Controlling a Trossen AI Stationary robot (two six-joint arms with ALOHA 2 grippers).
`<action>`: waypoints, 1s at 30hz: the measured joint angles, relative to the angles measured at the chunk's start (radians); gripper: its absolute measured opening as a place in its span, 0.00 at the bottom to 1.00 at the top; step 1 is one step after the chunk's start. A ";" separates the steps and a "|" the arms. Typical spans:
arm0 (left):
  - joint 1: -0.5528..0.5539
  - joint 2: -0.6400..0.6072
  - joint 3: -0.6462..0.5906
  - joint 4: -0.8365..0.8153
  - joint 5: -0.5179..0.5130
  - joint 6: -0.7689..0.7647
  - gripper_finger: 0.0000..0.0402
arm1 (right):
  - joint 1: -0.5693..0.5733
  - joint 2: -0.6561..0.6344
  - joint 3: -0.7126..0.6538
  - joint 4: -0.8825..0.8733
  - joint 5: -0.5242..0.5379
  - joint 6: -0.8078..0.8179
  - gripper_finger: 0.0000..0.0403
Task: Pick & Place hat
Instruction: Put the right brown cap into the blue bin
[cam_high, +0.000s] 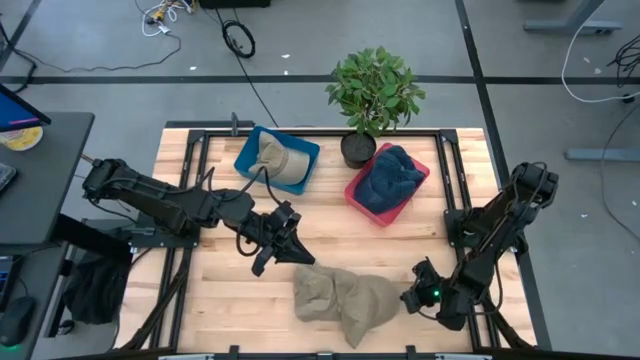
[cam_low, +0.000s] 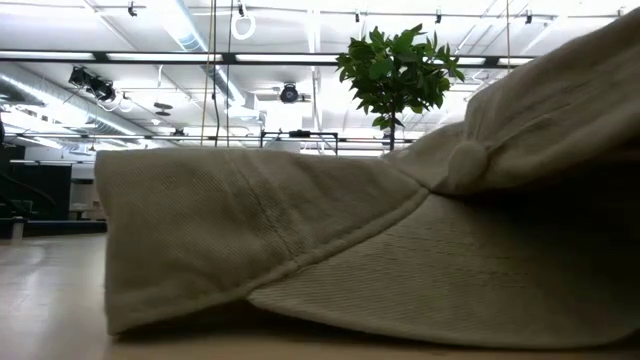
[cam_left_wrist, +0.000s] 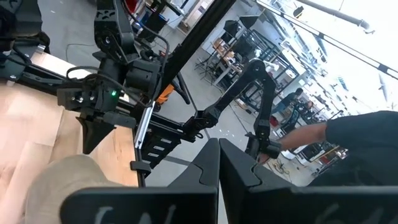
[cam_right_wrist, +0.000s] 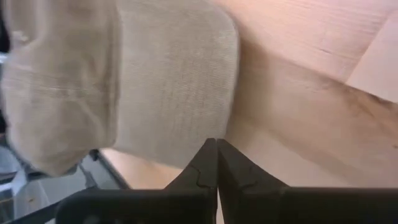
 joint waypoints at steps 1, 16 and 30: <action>0.000 0.000 0.000 0.000 0.000 0.000 0.01 | 0.000 -0.013 0.000 -0.002 0.000 -0.008 0.00; 0.000 0.000 0.000 0.000 0.000 0.003 0.01 | -0.003 -0.125 -0.015 -0.014 -0.069 -0.101 0.11; 0.000 0.000 0.000 0.000 0.000 0.002 0.01 | -0.040 -0.125 -0.233 0.380 0.015 -0.108 0.72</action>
